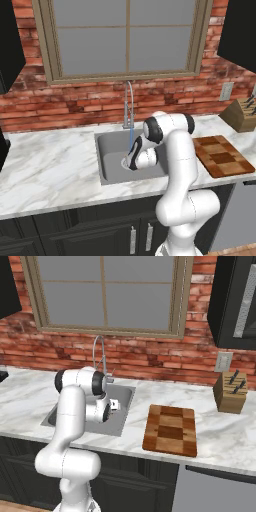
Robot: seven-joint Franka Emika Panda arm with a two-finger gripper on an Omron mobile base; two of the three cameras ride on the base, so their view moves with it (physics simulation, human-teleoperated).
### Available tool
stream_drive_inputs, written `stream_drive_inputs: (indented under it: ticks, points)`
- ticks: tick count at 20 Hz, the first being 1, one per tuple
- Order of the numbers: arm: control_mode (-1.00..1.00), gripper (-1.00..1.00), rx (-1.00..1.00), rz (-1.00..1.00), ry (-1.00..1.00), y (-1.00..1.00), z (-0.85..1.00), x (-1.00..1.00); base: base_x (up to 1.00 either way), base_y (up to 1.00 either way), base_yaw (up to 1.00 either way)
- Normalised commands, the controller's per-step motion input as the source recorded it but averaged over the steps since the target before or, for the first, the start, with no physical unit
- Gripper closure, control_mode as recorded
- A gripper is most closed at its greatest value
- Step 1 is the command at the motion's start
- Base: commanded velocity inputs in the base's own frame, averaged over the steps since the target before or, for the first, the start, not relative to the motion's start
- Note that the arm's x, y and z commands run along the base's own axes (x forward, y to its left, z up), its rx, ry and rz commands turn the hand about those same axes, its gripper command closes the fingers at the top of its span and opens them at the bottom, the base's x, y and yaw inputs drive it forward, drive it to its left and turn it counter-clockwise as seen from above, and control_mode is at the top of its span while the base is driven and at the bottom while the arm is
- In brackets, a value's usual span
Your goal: Pick the banana from the sink and place it on the cutting board to airdry. Then turn off the sink faucet.
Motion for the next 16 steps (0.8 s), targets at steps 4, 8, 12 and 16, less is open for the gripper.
stream_drive_inputs:
  ticks: [4,8,12,16]
  points:
    - [-1.00,1.00,0.00,0.00,0.00,0.00,0.14,-0.02,0.00,0.00,0.00]
    - [-1.00,1.00,0.00,0.00,0.00,-0.03,0.37,-0.05,0.00,0.00,0.00]
    - [-1.00,1.00,0.00,0.00,0.00,-0.14,0.59,-0.01,0.00,0.00,0.00]
    - [-1.00,1.00,0.00,0.00,0.00,-0.20,0.66,-0.08,0.00,0.00,0.00]
